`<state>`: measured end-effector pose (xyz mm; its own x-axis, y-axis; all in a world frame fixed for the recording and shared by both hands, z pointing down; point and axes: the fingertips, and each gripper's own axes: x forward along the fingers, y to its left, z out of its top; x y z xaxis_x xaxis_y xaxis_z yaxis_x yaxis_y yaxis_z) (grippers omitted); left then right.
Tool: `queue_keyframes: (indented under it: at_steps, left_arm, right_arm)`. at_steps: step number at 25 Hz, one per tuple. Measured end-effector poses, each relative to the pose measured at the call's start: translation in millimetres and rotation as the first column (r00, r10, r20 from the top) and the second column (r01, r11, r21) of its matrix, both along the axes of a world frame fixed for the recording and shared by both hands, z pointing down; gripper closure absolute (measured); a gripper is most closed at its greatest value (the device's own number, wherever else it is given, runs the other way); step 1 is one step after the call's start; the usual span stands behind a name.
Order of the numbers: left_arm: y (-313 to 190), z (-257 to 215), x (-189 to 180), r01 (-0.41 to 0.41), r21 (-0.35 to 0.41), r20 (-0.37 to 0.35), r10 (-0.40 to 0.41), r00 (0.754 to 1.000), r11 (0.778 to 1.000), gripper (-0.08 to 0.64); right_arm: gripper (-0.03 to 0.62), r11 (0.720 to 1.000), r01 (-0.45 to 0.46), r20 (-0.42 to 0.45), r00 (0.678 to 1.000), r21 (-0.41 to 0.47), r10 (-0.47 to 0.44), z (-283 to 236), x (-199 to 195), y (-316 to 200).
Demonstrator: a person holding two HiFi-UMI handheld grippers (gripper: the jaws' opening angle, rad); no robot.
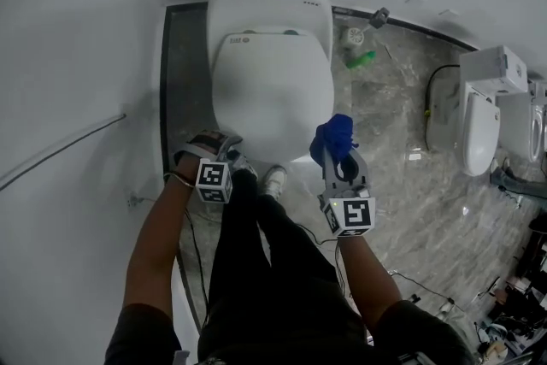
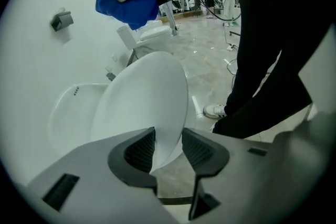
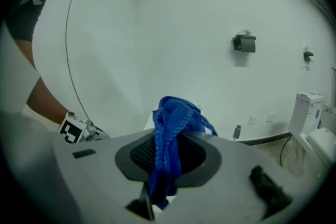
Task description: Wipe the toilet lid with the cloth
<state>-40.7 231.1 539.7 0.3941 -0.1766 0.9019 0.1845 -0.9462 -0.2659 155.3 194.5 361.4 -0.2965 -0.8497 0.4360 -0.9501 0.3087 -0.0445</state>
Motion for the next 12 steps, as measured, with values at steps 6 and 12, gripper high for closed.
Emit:
queue_keyframes:
  at_steps: [6, 12]
  left_arm:
    - [15, 48, 4, 0.0, -0.127, 0.063, 0.008, 0.998, 0.992, 0.388]
    - [20, 81, 7, 0.04, -0.204, 0.124, -0.015, 0.992, 0.978, 0.39]
  right_arm:
    - [0.525, 0.998, 0.044, 0.007, 0.999, -0.034, -0.044, 36, -23, -7]
    - [0.525, 0.997, 0.054, 0.01, 0.999, -0.062, -0.053, 62, -39, -14]
